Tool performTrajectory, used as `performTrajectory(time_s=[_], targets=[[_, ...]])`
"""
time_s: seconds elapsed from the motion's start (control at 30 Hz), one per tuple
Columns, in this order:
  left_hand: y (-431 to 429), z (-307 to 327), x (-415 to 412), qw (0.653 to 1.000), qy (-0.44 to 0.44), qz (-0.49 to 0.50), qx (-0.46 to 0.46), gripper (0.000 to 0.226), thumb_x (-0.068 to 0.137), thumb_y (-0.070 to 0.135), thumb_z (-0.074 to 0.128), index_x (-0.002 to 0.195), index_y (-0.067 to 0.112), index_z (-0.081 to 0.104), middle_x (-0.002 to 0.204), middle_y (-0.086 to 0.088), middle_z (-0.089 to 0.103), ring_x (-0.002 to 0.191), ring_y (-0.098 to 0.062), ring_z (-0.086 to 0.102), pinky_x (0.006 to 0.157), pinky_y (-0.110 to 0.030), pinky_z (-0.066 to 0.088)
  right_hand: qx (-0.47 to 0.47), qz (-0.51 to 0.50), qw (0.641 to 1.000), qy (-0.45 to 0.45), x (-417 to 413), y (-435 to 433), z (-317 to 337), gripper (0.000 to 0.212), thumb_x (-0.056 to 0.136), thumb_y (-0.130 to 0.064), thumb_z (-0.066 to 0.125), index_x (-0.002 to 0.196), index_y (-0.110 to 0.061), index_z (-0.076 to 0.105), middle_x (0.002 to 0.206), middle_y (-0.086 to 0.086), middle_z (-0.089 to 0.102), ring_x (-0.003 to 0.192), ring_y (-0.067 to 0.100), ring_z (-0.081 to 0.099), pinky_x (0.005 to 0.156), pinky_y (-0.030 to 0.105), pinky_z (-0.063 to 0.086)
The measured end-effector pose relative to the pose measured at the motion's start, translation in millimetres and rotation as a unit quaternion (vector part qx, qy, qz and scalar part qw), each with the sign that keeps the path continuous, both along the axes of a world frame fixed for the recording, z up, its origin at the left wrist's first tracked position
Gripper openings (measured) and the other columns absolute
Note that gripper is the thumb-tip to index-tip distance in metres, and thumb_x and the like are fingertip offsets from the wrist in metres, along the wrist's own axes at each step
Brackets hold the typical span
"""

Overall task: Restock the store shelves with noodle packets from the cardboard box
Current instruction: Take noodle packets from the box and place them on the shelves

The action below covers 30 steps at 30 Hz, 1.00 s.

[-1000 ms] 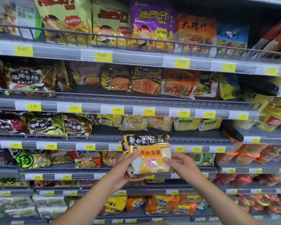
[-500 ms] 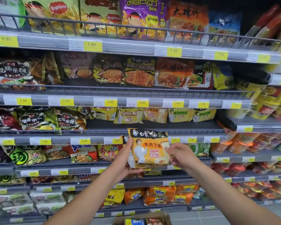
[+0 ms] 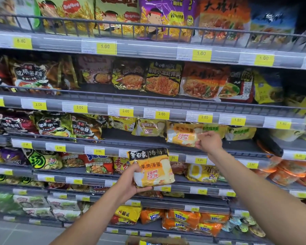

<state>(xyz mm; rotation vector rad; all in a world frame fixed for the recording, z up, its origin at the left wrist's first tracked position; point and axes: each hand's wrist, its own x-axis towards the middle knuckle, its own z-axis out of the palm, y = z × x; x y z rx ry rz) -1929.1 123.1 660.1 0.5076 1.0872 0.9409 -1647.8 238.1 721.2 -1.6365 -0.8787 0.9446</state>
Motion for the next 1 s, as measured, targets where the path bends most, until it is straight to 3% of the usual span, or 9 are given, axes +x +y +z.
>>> performTrajectory(time_s=[0.17,0.27,0.37,0.5,0.57,0.63,0.8,0.93,1.0], targets=[[-1,-2,1,1.0,-0.006,0.009,0.012,0.008,0.095,0.012,0.046,0.097,0.009,0.054,0.114,-0.019,0.067,0.105,-0.041,0.065,0.073,-0.049,0.06,-0.057,0.014,0.998,0.015,-10,50,-15,0.018,0.102,-0.008,0.05,0.113,0.005,0.056,0.1,0.021,0.069,0.064,0.024,0.068,0.049,0.024,0.058],[2,-3,2,1.0,0.0,0.009,0.026,0.008,0.096,0.011,0.045,0.096,0.01,0.053,0.118,-0.021,0.066,0.109,-0.042,0.064,0.08,-0.052,0.06,-0.085,0.011,0.994,0.072,-15,60,-25,0.012,0.104,-0.004,0.04,0.113,0.002,0.047,0.113,0.023,0.064,0.096,0.038,0.071,0.08,0.038,0.062],[10,-4,2,0.999,-0.004,0.014,0.038,0.014,0.094,0.01,0.049,0.108,0.009,0.049,0.128,-0.023,0.062,0.113,-0.044,0.064,0.081,-0.055,0.06,-0.087,0.036,0.993,0.073,-14,64,-32,0.008,0.1,-0.003,0.046,0.108,-0.003,0.048,0.121,0.021,0.064,0.108,0.03,0.069,0.085,0.034,0.061],[25,0,10,0.999,-0.017,0.017,0.044,0.024,0.092,0.008,0.051,0.115,0.011,0.046,0.135,-0.025,0.057,0.114,-0.046,0.063,0.076,-0.052,0.059,-0.089,0.023,0.992,0.085,-9,63,-34,0.015,0.097,-0.002,0.05,0.111,-0.001,0.053,0.098,0.016,0.066,0.085,0.028,0.071,0.088,0.042,0.06],[35,5,18,0.999,-0.019,0.012,0.05,0.029,0.094,0.008,0.051,0.123,0.01,0.048,0.134,-0.024,0.058,0.113,-0.044,0.065,0.077,-0.052,0.06,-0.061,0.029,0.997,-0.035,-6,47,-29,0.012,0.093,-0.012,0.059,0.101,-0.003,0.06,0.103,0.017,0.068,0.081,0.029,0.065,0.084,0.044,0.06],[45,13,28,0.998,-0.019,-0.001,0.064,0.026,0.096,0.009,0.05,0.122,0.012,0.048,0.131,-0.022,0.061,0.11,-0.041,0.068,0.08,-0.053,0.06,-0.02,0.05,0.988,-0.146,-5,20,-21,0.025,0.092,-0.029,0.063,0.105,-0.007,0.06,0.103,0.011,0.067,0.085,0.026,0.061,0.079,0.038,0.052],[78,33,55,0.996,-0.014,-0.018,0.09,0.021,0.099,0.009,0.053,0.119,0.013,0.049,0.127,-0.019,0.061,0.109,-0.036,0.068,0.083,-0.053,0.061,-0.036,0.242,0.962,-0.12,-6,-24,-12,0.034,0.095,-0.04,0.062,0.12,-0.016,0.062,0.092,-0.004,0.065,0.063,0.003,0.048,0.056,0.021,0.034],[98,46,77,0.993,-0.036,-0.009,0.109,0.04,0.098,0.009,0.061,0.135,0.012,0.045,0.133,-0.01,0.055,0.109,-0.031,0.067,0.093,-0.052,0.058,-0.001,0.212,0.974,-0.073,0,-23,-13,0.054,0.09,-0.026,0.072,0.136,-0.021,0.046,0.12,0.001,0.061,0.097,0.012,0.062,0.078,0.024,0.046],[109,51,86,0.993,0.018,0.03,0.117,0.06,0.096,0.015,0.068,0.145,0.017,0.034,0.13,-0.001,0.049,0.109,-0.025,0.062,0.093,-0.05,0.058,0.029,0.193,0.978,-0.068,-1,-20,-15,0.057,0.088,-0.023,0.073,0.136,-0.024,0.042,0.129,0.001,0.055,0.108,0.017,0.061,0.089,0.032,0.049]])
